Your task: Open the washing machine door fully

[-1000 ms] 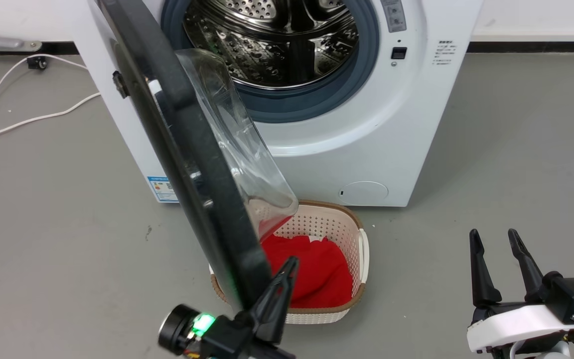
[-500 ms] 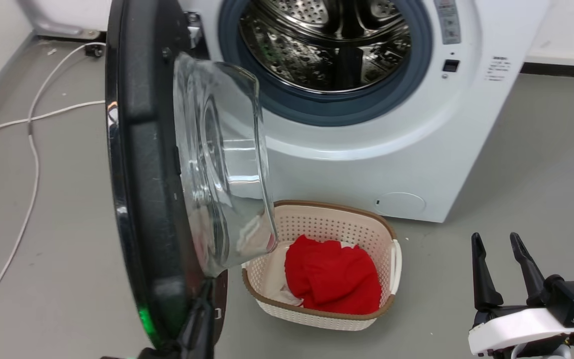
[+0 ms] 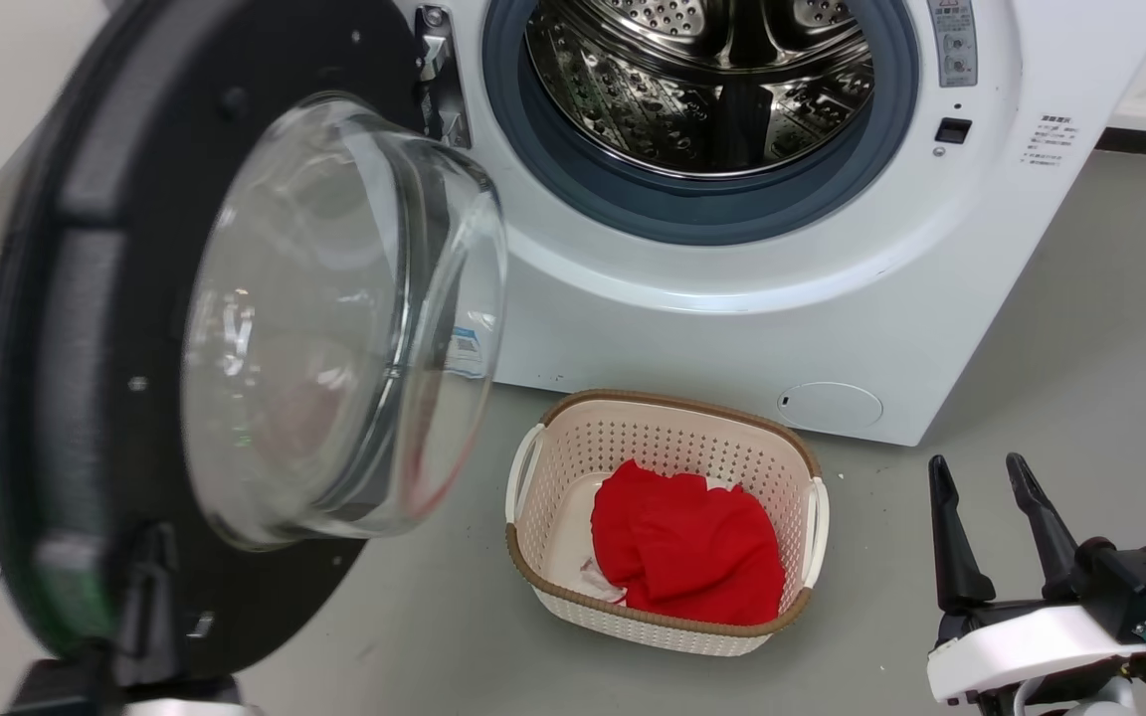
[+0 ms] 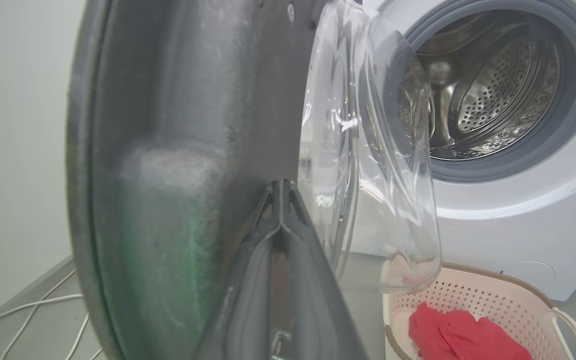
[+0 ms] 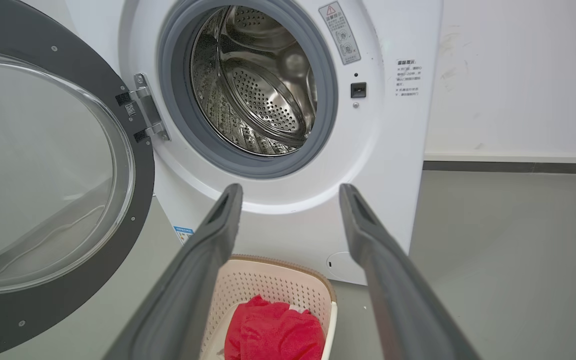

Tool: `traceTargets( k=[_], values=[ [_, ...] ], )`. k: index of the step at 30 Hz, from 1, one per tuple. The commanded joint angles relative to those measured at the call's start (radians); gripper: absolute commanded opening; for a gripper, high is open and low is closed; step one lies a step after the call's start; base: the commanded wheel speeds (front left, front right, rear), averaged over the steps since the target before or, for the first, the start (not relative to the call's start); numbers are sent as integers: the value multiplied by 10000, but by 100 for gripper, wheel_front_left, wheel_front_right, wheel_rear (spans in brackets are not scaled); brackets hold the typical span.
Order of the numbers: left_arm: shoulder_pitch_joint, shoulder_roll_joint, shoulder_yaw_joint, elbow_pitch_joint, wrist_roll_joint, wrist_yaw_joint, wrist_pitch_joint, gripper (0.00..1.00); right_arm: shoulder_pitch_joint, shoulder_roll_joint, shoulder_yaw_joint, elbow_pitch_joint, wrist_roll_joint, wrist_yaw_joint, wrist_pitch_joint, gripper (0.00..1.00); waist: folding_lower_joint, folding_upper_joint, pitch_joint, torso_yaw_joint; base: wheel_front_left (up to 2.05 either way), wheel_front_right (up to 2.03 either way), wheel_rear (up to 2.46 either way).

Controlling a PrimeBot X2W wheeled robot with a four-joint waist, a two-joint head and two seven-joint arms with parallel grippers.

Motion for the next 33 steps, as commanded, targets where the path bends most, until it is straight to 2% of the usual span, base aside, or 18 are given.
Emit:
traceTargets(
  k=[1, 4, 10, 14, 17, 25, 33],
  values=[
    [-122, 101, 256, 124, -119, 33, -34, 0, -56, 13, -21, -23, -43, -7, 31, 100, -1, 0, 6, -38, 0, 0, 0],
    [-405, 258, 960, 587, -461, -186, -89, 0, -31, 14, -81, -165, -119, -7, 132, 100, -1, 0, 66, -73, 0, 0, 0],
    [-1253, 467, 2410, 1446, -873, -943, -108, 0, -132, 14, -131, -514, -158, -7, 295, 100, -1, 0, 264, -132, 0, 0, 0],
    [-1809, 436, 3160, 2193, -761, -1372, -98, 0, -150, 11, -140, -665, -177, -7, 354, 100, -1, 0, 372, -135, 0, 0, 0],
    [-2290, 636, 3782, 2900, -725, -1722, -88, 0, -163, 13, -138, -747, -204, -7, 384, 100, -1, 0, 431, -157, 0, 0, 0],
    [-2894, 89, 4410, 3592, 76, -2380, -81, 0, -175, 13, -183, -783, -182, -7, 388, 100, -1, 0, 424, -166, 0, 0, 0],
    [-2256, -750, 4434, 3086, 696, -2617, -90, 0, 59, 13, -172, -605, -42, -7, 319, 100, -1, 0, 64, -61, 0, 0, 0]
  ],
)
